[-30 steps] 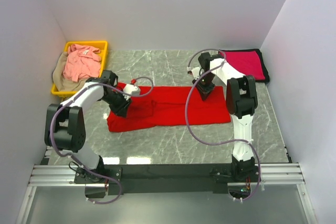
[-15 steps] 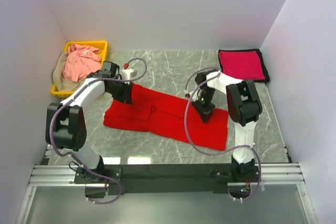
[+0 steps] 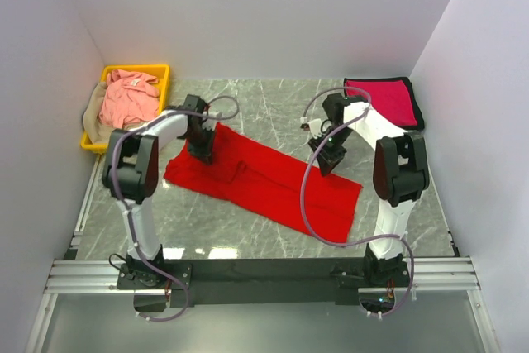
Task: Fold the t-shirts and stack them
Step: Fold the tshirt
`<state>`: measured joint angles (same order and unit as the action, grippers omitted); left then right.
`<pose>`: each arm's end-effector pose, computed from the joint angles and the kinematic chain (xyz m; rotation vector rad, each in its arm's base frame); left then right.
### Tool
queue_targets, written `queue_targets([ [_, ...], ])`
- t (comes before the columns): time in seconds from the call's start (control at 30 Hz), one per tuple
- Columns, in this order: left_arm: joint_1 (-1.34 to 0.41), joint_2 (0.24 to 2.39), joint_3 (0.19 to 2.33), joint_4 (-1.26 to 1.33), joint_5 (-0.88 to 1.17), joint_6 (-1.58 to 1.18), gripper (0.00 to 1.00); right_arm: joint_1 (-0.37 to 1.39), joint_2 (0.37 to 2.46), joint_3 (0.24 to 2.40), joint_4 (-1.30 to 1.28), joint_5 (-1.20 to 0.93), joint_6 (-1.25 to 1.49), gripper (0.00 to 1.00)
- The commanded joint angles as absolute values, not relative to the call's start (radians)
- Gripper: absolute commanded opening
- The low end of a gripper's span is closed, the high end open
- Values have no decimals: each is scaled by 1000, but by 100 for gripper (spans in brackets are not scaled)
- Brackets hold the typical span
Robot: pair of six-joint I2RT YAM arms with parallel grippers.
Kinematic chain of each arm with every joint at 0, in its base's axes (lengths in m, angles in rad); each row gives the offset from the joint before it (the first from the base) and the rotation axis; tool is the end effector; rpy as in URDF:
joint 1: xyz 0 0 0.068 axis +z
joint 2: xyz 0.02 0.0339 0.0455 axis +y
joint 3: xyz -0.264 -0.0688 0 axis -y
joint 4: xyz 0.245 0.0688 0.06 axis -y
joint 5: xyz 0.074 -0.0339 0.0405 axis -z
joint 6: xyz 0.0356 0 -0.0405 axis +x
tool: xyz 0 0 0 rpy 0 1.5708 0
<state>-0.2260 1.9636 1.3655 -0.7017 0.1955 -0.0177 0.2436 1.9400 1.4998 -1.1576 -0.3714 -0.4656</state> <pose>0.3751 -0.0933 0.1641 0.3376 2.8591 -0.3279 0.3459 0.0993 0.2025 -1.0597 2.8846 0.5784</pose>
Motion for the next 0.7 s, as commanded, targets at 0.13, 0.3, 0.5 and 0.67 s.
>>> queue_targets([
  [0.13, -267, 2287, 1759, -597, 158, 126, 22, 207, 1921, 1537, -1172, -385, -486, 27],
  [0.3, -278, 2304, 1943, -425, 262, 173, 37, 232, 1905, 1500, -1121, -375, -511, 26],
  [0.5, -268, 2146, 1876, -327, 321, 138, 45, 305, 2000, 1528, -1109, -322, -491, 23],
  [0.67, -255, 2005, 1757, -370, 314, 58, 45, 363, 2039, 1437, -1068, -318, -483, 22],
])
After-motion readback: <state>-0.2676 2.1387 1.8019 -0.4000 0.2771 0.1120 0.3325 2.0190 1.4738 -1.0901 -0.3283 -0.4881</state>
